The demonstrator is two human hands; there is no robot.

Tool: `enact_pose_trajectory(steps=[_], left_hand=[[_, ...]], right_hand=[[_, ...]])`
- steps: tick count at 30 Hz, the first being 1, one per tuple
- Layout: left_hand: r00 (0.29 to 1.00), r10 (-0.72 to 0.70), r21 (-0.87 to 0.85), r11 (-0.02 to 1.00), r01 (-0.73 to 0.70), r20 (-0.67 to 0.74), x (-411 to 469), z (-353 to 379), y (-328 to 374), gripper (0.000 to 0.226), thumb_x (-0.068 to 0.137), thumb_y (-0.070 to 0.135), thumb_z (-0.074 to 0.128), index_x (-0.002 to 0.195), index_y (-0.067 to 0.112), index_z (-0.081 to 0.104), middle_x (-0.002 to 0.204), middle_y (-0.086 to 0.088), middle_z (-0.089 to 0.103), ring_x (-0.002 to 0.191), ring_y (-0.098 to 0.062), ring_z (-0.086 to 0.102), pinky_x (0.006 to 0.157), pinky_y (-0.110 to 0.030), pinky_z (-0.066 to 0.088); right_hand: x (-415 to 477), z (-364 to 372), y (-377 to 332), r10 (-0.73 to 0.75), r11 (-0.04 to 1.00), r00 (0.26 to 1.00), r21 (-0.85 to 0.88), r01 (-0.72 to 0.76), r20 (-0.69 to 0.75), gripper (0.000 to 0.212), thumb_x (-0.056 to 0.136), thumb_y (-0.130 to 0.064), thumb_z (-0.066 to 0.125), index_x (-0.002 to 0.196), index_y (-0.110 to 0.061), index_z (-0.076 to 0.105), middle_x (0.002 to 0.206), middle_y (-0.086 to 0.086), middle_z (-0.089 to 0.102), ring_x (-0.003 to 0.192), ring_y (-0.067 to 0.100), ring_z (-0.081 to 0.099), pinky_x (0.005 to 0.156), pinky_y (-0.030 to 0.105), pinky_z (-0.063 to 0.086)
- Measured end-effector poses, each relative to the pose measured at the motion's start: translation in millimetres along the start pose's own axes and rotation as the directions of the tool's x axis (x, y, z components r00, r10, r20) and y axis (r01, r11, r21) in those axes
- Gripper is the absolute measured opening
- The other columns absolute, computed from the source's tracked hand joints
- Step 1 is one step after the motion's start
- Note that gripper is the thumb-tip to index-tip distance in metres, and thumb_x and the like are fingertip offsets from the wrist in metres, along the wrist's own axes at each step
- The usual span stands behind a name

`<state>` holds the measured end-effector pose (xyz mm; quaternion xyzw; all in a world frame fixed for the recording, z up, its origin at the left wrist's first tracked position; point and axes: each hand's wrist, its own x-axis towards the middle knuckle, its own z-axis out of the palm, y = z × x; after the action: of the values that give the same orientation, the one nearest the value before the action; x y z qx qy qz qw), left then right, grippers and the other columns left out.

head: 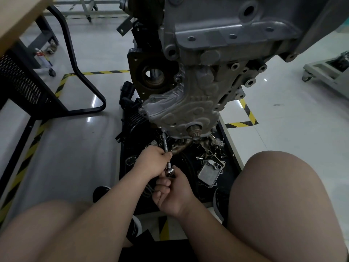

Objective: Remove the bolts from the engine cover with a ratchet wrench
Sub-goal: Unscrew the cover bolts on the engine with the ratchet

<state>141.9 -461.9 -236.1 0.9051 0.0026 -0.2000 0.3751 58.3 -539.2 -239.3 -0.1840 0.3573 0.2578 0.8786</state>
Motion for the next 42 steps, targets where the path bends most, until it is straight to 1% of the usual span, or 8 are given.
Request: enact_pose_trajectory(steps=[6, 11, 16, 20, 23, 26, 28, 42], left_hand=[[0.999, 0.003, 0.046, 0.999, -0.001, -0.035, 3, -1, -3, 0.045, 0.088, 0.036, 0.063, 0.050, 0.013, 0.056, 0.035, 0.008, 0.045, 0.033, -0.002, 0.040, 0.041, -0.021, 0.029], [1.000, -0.004, -0.008, 1.000, 0.004, -0.007, 3, -1, -5, 0.043, 0.088, 0.034, 0.064, 0.052, 0.011, 0.061, 0.041, 0.007, 0.050, 0.041, -0.007, 0.045, 0.049, -0.023, 0.035], [1.000, -0.027, -0.046, 0.999, 0.027, 0.006, 4, -2, -4, 0.050, 0.089, 0.035, 0.064, 0.042, 0.018, 0.056, 0.040, 0.006, 0.050, 0.039, -0.007, 0.046, 0.050, -0.023, 0.035], [1.000, -0.025, -0.048, 0.999, 0.025, 0.005, 3, -2, -6, 0.046, 0.088, 0.037, 0.064, 0.053, 0.008, 0.058, 0.047, -0.002, 0.051, 0.045, -0.014, 0.048, 0.051, -0.024, 0.036], [1.000, -0.020, -0.046, 0.999, 0.019, -0.017, 4, 0, -6, 0.046, 0.088, 0.035, 0.064, 0.051, 0.010, 0.058, 0.042, 0.004, 0.051, 0.042, -0.011, 0.047, 0.050, -0.023, 0.035], [1.000, -0.021, -0.068, 0.997, 0.022, 0.015, 5, 0, -3, 0.040, 0.090, 0.037, 0.061, 0.055, 0.019, 0.064, 0.042, 0.008, 0.053, 0.041, -0.006, 0.049, 0.049, -0.022, 0.036], [0.996, -0.041, -0.102, 0.994, 0.049, 0.079, 4, 0, -2, 0.033, 0.092, 0.037, 0.057, 0.066, 0.021, 0.069, 0.047, 0.008, 0.058, 0.042, -0.008, 0.051, 0.046, -0.021, 0.035], [0.992, -0.058, -0.114, 0.991, 0.071, 0.109, 2, 4, -2, 0.036, 0.093, 0.034, 0.058, 0.062, 0.017, 0.064, 0.045, 0.002, 0.060, 0.037, -0.007, 0.053, 0.047, -0.022, 0.040]], right_hand=[[6, -8, 3, -0.370, 0.845, 0.916, -0.464, 0.264, -0.153, 0.050, 0.097, -0.053, 0.047, 0.076, -0.008, 0.060, 0.046, -0.003, 0.044, 0.037, 0.011, 0.038, 0.043, 0.021, 0.037], [5, -18, -4, -0.659, 0.377, 0.752, -0.859, 0.347, 0.014, 0.051, 0.094, -0.046, 0.055, 0.058, -0.011, 0.056, 0.049, 0.001, 0.052, 0.046, 0.016, 0.050, 0.051, 0.028, 0.043], [4, -24, -9, -0.712, -0.189, 0.667, -0.975, 0.116, 0.217, 0.042, 0.093, -0.055, 0.051, 0.074, -0.018, 0.053, 0.064, -0.006, 0.053, 0.054, 0.008, 0.047, 0.047, 0.025, 0.029], [5, -25, -9, -0.717, -0.325, 0.643, -0.945, 0.033, 0.269, 0.045, 0.095, -0.057, 0.045, 0.096, -0.014, 0.058, 0.079, -0.003, 0.061, 0.069, 0.015, 0.058, 0.052, 0.027, 0.033], [3, -22, -7, -0.699, -0.172, 0.679, -0.975, 0.143, 0.223, 0.036, 0.097, -0.051, 0.046, 0.082, -0.019, 0.054, 0.065, -0.009, 0.052, 0.054, 0.006, 0.049, 0.047, 0.025, 0.033], [3, -15, -5, -0.552, 0.558, 0.833, -0.763, 0.327, -0.047, 0.041, 0.101, -0.043, 0.041, 0.076, -0.015, 0.058, 0.053, -0.004, 0.055, 0.046, 0.012, 0.052, 0.049, 0.028, 0.047], [2, -12, -3, -0.338, 0.860, 0.933, -0.445, 0.252, -0.125, 0.048, 0.102, -0.047, 0.036, 0.080, -0.010, 0.057, 0.049, -0.001, 0.048, 0.041, 0.016, 0.045, 0.048, 0.025, 0.042], [5, -11, 1, 0.033, 0.995, 0.996, 0.093, -0.041, 0.085, 0.049, 0.086, -0.055, 0.053, 0.056, -0.016, 0.055, 0.039, -0.007, 0.033, 0.031, 0.008, 0.029, 0.038, 0.020, 0.034]])
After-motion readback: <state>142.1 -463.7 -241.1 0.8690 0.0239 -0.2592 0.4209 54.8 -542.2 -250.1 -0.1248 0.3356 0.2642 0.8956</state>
